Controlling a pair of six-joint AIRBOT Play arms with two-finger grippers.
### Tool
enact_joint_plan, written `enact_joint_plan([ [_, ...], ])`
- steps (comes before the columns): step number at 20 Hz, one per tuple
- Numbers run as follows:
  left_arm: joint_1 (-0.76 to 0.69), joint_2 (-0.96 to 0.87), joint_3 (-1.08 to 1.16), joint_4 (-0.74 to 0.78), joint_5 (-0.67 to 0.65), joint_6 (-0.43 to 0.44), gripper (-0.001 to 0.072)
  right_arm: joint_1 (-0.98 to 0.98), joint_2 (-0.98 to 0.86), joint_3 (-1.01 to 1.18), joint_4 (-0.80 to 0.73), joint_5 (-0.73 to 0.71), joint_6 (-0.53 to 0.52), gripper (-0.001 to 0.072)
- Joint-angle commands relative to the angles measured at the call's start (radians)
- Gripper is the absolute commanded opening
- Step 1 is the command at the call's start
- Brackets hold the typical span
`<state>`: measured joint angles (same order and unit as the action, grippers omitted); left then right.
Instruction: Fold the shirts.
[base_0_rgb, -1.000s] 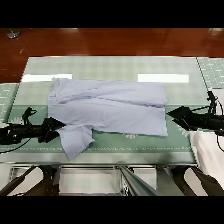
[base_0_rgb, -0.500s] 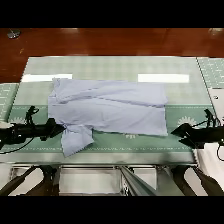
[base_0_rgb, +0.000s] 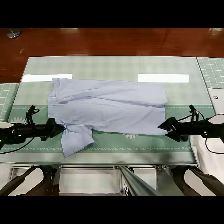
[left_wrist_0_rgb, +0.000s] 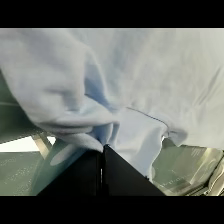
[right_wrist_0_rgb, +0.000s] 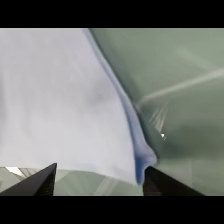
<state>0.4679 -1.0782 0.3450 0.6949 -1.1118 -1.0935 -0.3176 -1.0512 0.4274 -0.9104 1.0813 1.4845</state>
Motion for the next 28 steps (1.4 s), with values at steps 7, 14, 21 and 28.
enact_joint_plan([
  [7, -0.001, 0.000, 0.211, -0.034, -0.023, -0.005, 0.0021, 0.050, -0.060, 0.242, 0.007, -0.048, -0.097, 0.0024],
  [14, -0.196, -0.219, 0.569, -0.038, 0.196, -0.167, 0.0020, 0.071, -0.271, 0.507, 0.110, -0.122, -0.100, 0.0024],
  [21, -0.275, -0.615, 0.982, -0.037, 0.158, -0.316, 0.0021, 0.085, -0.508, 0.758, 0.153, -0.127, -0.100, 0.0024],
  [28, -0.230, -0.703, 1.070, -0.036, 0.036, -0.313, 0.0720, 0.053, -0.611, 0.846, 0.209, -0.121, -0.097, 0.0641],
])
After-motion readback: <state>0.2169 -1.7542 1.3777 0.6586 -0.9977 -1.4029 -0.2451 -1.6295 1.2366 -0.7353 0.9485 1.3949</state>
